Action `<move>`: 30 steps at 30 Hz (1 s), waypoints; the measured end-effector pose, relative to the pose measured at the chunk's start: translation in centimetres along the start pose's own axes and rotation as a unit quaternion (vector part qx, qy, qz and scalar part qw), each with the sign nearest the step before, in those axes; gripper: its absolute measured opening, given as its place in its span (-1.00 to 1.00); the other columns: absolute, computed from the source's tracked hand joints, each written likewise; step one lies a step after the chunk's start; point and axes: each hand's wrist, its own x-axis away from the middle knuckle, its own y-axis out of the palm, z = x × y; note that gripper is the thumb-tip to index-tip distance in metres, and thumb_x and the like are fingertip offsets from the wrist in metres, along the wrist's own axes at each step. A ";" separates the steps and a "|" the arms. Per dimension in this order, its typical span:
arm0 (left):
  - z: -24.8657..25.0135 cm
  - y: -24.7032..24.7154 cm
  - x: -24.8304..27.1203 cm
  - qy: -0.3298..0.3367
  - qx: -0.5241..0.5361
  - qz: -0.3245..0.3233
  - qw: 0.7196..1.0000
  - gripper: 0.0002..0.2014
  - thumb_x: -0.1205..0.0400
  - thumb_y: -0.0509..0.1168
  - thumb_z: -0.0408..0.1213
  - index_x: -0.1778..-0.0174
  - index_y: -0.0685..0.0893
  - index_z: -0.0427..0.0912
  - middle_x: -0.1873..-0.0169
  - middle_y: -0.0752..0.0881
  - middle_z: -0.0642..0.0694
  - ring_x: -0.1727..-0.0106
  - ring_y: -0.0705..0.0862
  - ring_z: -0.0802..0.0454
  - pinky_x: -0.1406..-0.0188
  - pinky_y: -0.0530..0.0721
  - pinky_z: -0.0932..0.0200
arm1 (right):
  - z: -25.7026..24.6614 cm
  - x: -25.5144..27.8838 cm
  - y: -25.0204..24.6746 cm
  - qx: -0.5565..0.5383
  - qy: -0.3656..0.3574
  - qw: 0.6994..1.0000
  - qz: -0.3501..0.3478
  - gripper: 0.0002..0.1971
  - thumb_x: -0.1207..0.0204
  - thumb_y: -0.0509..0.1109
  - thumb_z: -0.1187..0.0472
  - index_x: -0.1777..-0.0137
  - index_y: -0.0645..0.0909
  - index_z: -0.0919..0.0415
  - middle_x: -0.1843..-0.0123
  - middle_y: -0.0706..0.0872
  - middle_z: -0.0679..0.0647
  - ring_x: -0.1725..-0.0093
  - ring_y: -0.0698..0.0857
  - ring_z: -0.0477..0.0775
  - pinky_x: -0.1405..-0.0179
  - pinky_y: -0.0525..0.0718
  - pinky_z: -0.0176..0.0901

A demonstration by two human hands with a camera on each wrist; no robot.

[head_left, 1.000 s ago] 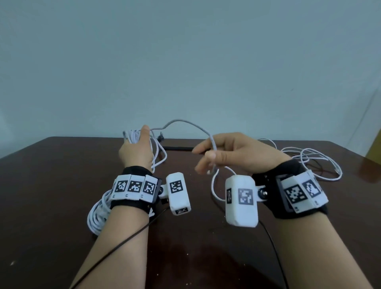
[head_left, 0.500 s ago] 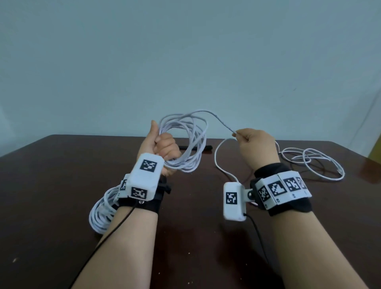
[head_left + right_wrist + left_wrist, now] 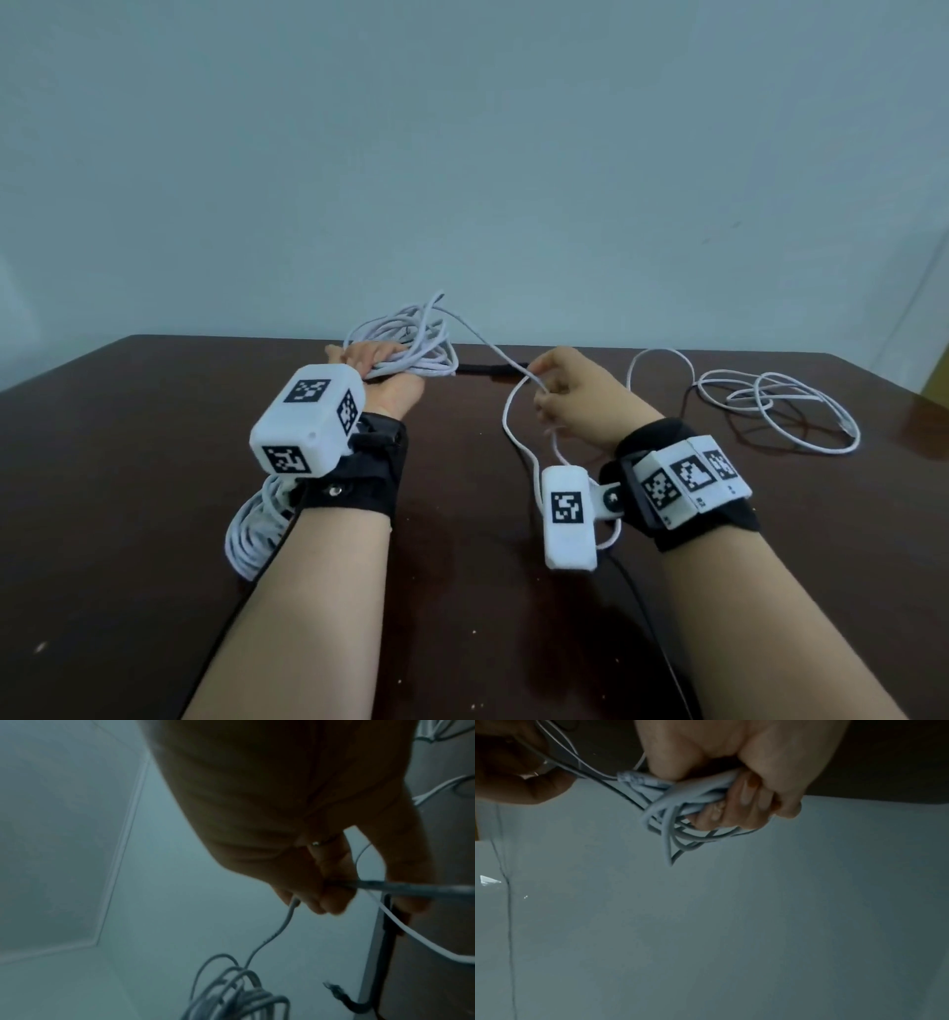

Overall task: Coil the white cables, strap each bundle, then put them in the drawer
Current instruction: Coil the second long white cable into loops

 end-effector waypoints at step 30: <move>-5.7 0.7 5.0 0.077 -0.838 -0.166 0.514 -0.59 -0.70 0.13 0.04 0.30 0.54 -0.21 0.64 0.57 0.03 0.64 0.53 0.20 0.54 0.56 0.28 | -2.9 1.2 -0.3 -0.034 -0.187 0.981 0.024 -0.51 -0.23 0.59 0.45 0.17 0.32 0.04 0.05 0.61 0.12 0.39 0.66 0.20 0.38 0.63 -0.14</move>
